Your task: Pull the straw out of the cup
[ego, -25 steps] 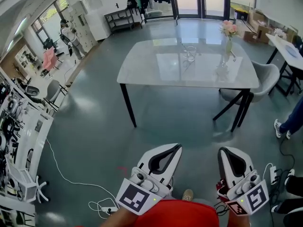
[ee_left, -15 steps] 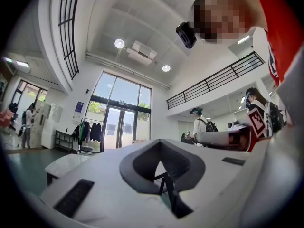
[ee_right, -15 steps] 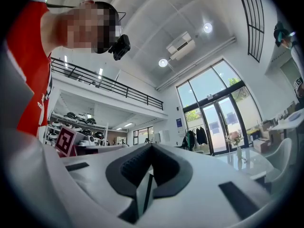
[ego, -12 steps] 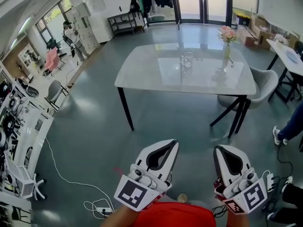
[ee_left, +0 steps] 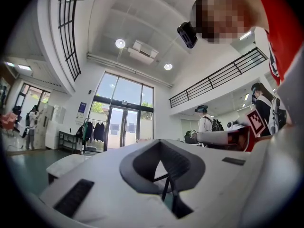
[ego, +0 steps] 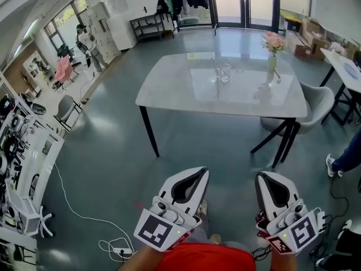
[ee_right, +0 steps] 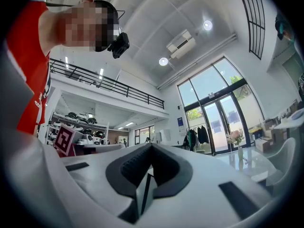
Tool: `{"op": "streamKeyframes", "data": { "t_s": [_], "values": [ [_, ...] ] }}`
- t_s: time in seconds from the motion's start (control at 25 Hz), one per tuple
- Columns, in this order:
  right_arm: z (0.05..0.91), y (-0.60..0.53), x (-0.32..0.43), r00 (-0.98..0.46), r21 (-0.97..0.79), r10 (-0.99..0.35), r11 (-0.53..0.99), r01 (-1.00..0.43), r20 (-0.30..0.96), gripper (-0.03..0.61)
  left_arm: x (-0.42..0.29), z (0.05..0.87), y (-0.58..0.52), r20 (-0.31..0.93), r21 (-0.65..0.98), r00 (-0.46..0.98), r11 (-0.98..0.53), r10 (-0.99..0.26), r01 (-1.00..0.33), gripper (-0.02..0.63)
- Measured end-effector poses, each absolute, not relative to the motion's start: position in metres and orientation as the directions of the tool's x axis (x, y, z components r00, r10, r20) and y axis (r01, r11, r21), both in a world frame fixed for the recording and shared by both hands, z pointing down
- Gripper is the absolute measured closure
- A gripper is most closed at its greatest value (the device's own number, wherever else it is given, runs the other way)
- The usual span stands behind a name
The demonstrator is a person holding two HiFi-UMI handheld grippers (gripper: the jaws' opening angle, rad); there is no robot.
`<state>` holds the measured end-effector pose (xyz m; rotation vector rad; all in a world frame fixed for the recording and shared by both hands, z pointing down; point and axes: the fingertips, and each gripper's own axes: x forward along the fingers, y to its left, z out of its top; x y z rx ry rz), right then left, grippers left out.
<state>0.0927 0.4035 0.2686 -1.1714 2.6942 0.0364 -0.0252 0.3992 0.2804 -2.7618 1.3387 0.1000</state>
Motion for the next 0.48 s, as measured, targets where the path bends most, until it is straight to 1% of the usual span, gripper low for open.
{"op": "streamKeyframes", "data": {
  "t_s": [0.12, 0.28, 0.48],
  "values": [
    [0.272, 0.386, 0.090, -0.664, -0.054, -0.724, 0.683, -0.729, -0.188, 0.586, -0.032, 0.279, 0.379, -0.128, -0.045, 0.608, -0.607, -0.784, -0.793, 0.601],
    [0.270, 0.347, 0.084, -0.660, -0.046, -0.729, 0.677, -0.735, -0.183, 0.586, -0.037, 0.284, 0.343, -0.097, -0.049, 0.622, -0.621, -0.777, -0.782, 0.601],
    [0.264, 0.294, 0.067, -0.654, -0.043, -0.733, 0.671, -0.740, -0.186, 0.586, -0.055, 0.277, 0.287, -0.106, -0.070, 0.627, -0.623, -0.772, -0.779, 0.601]
  ]
}}
